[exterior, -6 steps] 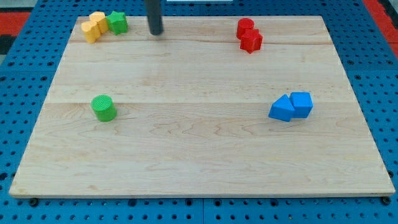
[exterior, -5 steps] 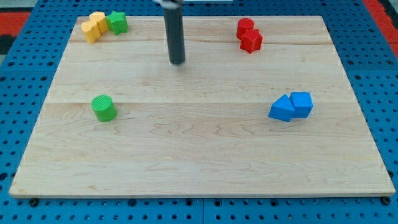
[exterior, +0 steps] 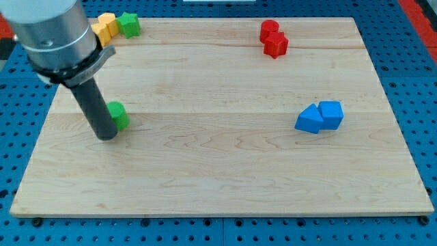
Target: Move the green circle closer to the green star
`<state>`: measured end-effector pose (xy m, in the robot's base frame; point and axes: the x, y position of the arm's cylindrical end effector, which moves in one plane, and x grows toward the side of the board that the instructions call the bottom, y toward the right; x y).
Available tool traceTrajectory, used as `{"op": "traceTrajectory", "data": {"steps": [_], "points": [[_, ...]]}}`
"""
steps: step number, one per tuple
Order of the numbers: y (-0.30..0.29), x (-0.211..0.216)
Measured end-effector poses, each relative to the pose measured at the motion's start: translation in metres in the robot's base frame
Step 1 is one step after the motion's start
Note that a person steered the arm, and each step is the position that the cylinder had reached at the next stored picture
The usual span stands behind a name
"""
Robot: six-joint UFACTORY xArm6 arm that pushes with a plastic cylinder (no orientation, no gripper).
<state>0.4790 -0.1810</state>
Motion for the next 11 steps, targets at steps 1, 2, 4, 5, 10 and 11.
{"op": "traceTrajectory", "data": {"steps": [1,2,4,5,10,11], "points": [[-0.001,-0.029],[-0.001,-0.062],[0.009,-0.092],[0.041,-0.071],[0.016,-0.18],[0.016,-0.156]]}}
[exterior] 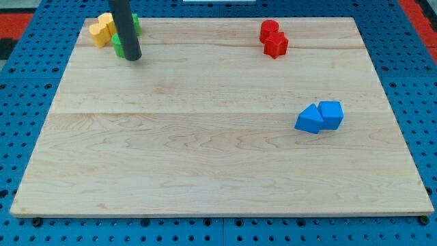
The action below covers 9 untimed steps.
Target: Move the green circle closer to the green star
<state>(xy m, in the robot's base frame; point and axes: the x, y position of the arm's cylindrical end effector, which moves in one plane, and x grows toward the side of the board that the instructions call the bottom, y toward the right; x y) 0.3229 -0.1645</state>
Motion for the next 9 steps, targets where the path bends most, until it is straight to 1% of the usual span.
{"op": "traceTrajectory", "data": {"steps": [1,4,9], "points": [[-0.012,0.01],[-0.012,-0.034],[-0.013,-0.049]]}}
